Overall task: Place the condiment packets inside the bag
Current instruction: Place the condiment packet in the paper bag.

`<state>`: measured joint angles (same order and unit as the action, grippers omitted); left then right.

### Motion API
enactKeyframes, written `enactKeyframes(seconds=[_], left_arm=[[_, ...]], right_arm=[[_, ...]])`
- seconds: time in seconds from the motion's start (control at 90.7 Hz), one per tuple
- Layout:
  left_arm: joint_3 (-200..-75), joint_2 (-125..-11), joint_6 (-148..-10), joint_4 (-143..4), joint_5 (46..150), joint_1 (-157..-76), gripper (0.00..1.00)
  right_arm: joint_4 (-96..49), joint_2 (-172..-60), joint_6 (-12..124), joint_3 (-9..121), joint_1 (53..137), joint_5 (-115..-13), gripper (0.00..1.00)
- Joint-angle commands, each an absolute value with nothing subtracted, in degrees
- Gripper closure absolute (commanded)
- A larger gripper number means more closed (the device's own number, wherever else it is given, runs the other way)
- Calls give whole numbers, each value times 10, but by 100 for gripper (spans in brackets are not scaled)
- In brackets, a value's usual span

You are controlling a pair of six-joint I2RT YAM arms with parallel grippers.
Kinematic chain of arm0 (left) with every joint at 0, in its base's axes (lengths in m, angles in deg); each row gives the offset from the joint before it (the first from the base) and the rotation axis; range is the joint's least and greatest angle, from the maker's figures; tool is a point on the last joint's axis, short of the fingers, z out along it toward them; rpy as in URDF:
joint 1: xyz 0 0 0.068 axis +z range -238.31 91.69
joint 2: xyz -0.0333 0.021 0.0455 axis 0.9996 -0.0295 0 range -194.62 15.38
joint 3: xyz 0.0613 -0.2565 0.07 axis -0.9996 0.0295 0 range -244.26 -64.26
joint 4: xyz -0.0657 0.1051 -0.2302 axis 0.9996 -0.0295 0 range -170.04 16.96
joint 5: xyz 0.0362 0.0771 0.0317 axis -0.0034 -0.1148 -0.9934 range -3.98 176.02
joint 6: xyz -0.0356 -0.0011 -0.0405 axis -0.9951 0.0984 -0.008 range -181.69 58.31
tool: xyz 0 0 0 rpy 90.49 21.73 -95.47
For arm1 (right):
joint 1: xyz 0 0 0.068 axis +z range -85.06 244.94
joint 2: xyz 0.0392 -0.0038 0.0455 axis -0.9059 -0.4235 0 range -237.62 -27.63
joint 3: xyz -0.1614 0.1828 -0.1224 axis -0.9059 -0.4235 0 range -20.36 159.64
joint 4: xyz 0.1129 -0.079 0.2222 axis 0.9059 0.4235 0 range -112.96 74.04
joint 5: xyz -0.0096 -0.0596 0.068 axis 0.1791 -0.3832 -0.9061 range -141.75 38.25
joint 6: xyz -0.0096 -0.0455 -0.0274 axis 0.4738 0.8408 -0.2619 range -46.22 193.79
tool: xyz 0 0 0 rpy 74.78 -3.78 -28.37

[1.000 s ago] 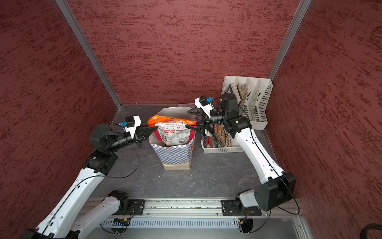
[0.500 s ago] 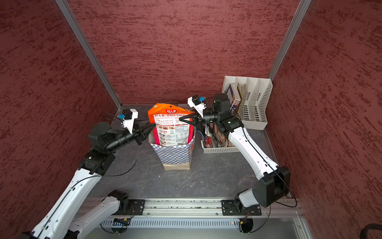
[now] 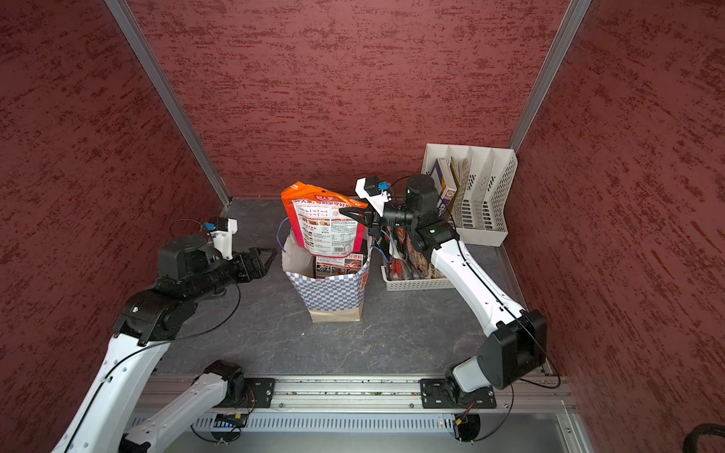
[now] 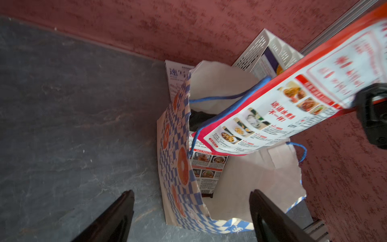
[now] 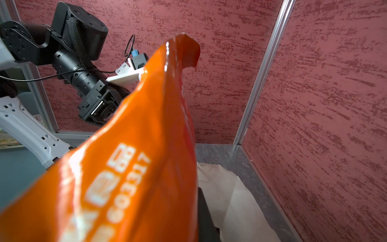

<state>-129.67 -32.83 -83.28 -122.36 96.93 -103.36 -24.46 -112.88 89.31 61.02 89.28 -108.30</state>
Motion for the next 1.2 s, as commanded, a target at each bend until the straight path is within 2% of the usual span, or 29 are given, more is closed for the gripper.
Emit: enactKeyframes(seconds=[0.0, 0.209, 0.342, 0.518, 0.639, 0.793, 0.959, 1.19], left_arm=[[-1277, -345, -864, -1234, 1003, -1030, 14], [-1277, -409, -862, -1192, 1030, -1029, 24], [-1285, -441, -850, -1190, 1035, -1029, 39], [-1276, -453, -828, -1157, 1059, -1029, 68], [-1275, -450, -805, -1120, 1083, -1029, 99], [-1251, -412, -707, -1056, 1111, -1030, 100], [-1166, -326, -594, -967, 1181, -1033, 100], [-1079, -233, -527, -892, 1233, -1039, 100]], right_arm=[[-286, -1131, 923, 587, 896, -1070, 100], [-318, -1095, 890, 565, 896, -1078, 100], [-322, -1054, 860, 567, 896, -1075, 100], [-310, -997, 861, 544, 896, -1050, 100], [-319, -962, 858, 515, 896, -1019, 100], [-353, -922, 835, 478, 896, -975, 100], [-359, -879, 818, 456, 904, -959, 100], [-367, -802, 814, 416, 942, -941, 100]])
